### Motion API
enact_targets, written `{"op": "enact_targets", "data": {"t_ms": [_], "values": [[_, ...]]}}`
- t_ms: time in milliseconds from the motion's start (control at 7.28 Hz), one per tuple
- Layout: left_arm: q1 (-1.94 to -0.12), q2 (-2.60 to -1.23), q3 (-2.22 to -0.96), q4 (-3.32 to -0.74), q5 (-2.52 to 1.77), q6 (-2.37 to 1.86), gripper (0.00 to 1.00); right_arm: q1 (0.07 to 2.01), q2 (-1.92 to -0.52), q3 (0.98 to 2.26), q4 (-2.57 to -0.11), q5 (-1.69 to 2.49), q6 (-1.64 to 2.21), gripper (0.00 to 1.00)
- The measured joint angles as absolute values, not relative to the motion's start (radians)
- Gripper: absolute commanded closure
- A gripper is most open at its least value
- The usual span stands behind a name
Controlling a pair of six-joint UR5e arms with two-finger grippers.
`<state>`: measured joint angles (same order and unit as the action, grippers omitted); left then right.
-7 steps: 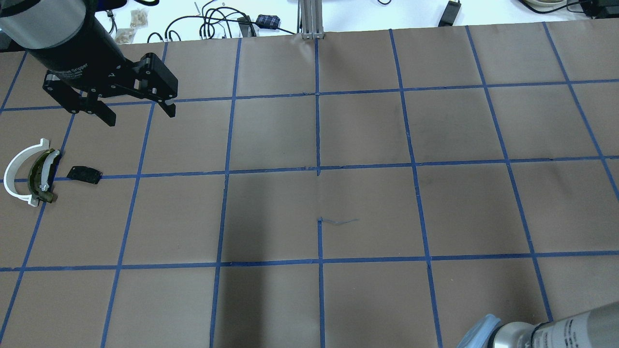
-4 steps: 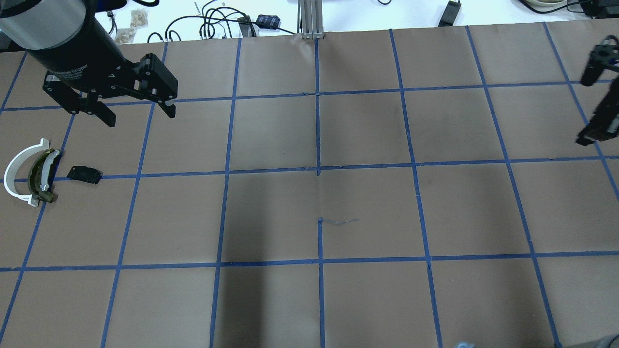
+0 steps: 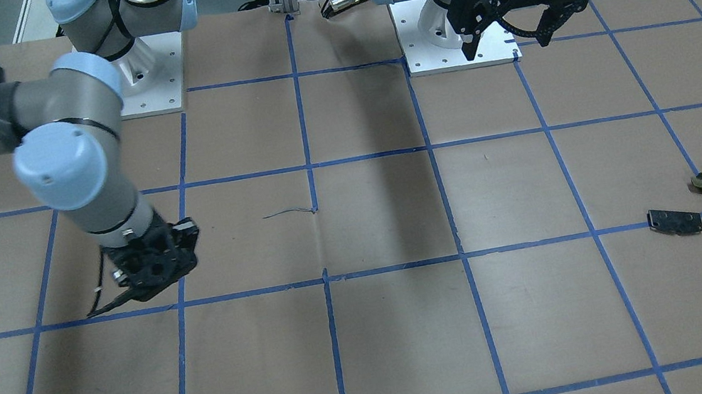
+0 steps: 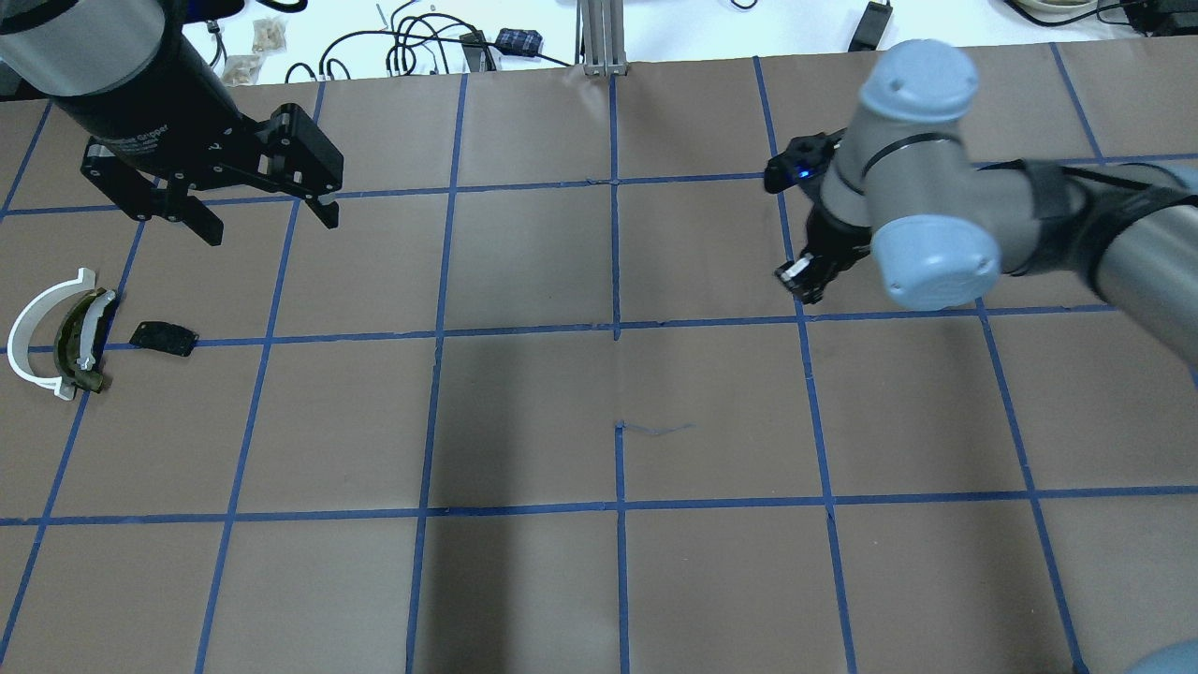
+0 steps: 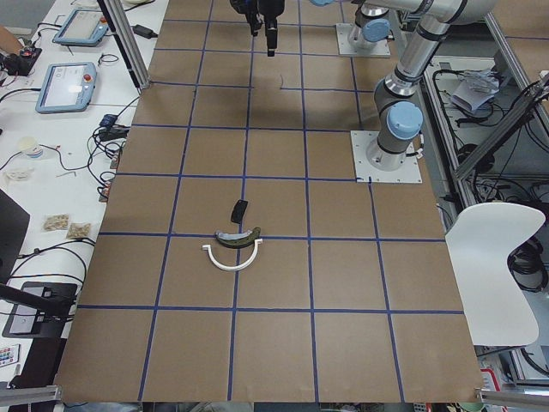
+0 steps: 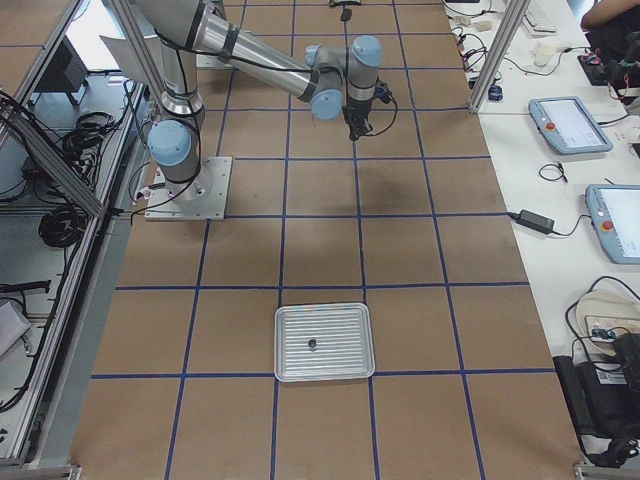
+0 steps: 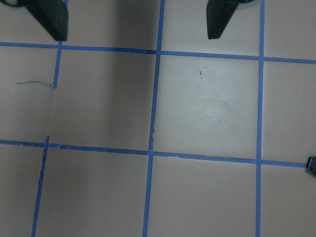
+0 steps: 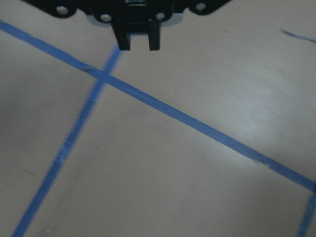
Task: Place bearing gear from tray to pile
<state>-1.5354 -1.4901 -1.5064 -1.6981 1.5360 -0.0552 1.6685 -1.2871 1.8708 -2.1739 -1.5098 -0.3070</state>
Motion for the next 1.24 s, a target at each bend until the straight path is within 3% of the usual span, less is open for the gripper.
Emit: {"op": "enact_targets", "data": {"t_ms": [137,275,412,824,1236], "values": [[-1.535,-1.491,-1.506,-1.698,1.536,-0.055,0.00,1.776,-1.246,1.876,-2.270,-1.479,-0.075,1.00],[-1.535,-1.491,-1.505,-1.698,1.533,-0.055,0.00,1.855,-1.201,1.878,-2.357,-1.446,0.077,0.89],[-1.535,-1.490,-1.506,-1.698,1.530,-0.054,0.00,1.901,-1.160,1.882,-2.433,-1.395,0.168,0.01],[-1.534,-1.488,-1.509,-1.700,1.528,-0.052,0.00,1.879,-1.128,1.880,-2.475,-1.341,0.166,0.00],[-1.523,-1.490,-1.511,-1.740,1.502,-0.042,0.00,1.689,-1.282,1.885,-2.276,-1.416,-0.215,0.00]]}}
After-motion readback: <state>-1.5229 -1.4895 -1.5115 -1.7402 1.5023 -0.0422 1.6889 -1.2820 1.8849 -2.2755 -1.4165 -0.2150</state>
